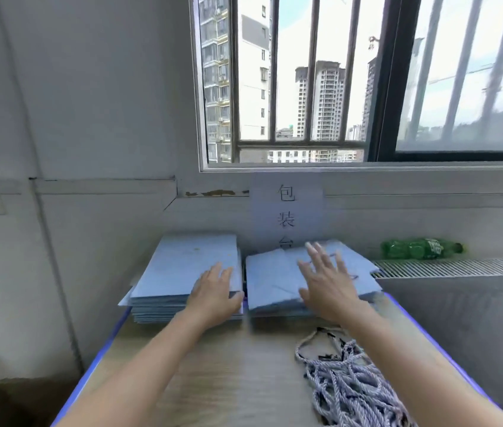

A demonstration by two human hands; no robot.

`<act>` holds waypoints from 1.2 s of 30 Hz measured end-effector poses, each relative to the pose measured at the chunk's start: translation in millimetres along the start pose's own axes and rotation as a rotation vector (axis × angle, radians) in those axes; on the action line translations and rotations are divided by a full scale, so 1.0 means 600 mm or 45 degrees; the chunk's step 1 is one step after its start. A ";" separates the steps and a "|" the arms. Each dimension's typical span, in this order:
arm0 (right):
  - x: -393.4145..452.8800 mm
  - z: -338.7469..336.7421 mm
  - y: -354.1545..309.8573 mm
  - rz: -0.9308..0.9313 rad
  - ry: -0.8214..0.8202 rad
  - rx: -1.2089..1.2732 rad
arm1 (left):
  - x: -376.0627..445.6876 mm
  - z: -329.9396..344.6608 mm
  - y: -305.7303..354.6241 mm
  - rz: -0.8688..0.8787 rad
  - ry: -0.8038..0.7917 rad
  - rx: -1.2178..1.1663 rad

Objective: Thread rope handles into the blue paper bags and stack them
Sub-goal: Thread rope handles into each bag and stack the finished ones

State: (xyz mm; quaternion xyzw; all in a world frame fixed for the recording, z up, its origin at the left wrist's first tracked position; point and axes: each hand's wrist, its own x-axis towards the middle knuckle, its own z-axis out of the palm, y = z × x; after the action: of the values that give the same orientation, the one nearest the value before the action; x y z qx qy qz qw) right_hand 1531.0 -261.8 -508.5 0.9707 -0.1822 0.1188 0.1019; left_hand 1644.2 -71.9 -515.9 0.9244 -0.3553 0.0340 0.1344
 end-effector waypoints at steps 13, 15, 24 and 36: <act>0.047 0.081 -0.026 -0.085 -0.400 0.231 | 0.026 0.011 -0.008 -0.075 0.195 0.347; 0.055 0.075 -0.030 -0.053 -0.444 0.266 | 0.024 0.010 -0.003 -0.077 0.256 0.447; 0.042 0.026 -0.079 0.088 -0.098 0.806 | -0.019 0.020 -0.033 0.095 -0.211 0.093; -0.071 0.049 -0.114 0.218 -0.173 0.806 | -0.152 0.052 -0.046 0.047 -0.024 0.161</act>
State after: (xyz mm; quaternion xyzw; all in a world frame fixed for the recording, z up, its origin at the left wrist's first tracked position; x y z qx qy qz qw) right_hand 1524.2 -192.6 -558.6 0.9411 -0.2234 0.1127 -0.2273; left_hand 1593.3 -1.7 -566.4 0.9246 -0.3706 0.0503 0.0717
